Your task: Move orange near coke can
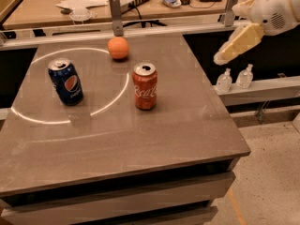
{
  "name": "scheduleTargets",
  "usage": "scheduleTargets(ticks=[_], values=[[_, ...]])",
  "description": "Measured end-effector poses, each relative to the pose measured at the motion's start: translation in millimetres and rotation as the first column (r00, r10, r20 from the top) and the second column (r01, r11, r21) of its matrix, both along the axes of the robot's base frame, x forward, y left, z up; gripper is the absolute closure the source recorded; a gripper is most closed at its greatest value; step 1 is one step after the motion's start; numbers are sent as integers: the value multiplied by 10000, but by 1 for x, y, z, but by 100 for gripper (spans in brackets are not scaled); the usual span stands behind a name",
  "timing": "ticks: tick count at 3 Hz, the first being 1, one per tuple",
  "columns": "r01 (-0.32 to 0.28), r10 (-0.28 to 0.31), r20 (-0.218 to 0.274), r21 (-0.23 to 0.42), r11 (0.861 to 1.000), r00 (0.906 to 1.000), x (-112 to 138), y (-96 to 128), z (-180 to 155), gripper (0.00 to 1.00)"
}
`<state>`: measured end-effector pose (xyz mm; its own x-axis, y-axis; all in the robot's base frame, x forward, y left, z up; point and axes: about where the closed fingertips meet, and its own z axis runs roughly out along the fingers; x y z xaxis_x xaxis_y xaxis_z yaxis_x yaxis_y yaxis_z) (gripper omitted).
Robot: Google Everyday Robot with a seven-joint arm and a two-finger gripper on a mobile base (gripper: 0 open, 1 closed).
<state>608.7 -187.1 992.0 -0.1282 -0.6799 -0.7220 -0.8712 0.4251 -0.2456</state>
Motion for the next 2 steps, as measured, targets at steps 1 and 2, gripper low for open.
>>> scheduleTargets(ticks=[1,2], values=[[120,-135,231,659,9978,9996,37,18,-16,0],[120,-135,231,659,9978,9996,37,18,-16,0]])
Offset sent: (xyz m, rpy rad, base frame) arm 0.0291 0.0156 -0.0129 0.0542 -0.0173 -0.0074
